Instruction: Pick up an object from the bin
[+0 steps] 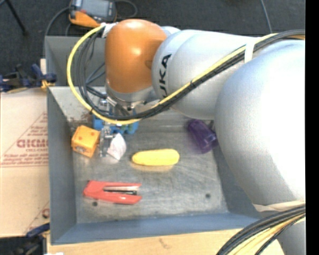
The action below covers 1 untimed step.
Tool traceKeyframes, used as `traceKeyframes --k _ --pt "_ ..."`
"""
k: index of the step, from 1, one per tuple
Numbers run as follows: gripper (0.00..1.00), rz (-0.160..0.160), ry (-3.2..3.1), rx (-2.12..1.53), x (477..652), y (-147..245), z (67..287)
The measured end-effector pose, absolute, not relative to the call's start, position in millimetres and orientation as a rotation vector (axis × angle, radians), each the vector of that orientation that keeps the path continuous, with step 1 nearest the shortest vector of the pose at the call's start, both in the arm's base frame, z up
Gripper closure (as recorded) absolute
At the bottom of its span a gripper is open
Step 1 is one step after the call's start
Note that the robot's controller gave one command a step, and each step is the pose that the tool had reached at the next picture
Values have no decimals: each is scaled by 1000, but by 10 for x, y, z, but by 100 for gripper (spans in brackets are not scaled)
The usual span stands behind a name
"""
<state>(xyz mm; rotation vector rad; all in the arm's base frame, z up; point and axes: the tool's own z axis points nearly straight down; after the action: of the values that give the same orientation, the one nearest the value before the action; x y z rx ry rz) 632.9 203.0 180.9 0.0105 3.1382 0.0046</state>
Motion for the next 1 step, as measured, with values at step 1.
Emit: traceKeyframes --k 1 --pt "0 5 3138 11 6329 2030 1809"
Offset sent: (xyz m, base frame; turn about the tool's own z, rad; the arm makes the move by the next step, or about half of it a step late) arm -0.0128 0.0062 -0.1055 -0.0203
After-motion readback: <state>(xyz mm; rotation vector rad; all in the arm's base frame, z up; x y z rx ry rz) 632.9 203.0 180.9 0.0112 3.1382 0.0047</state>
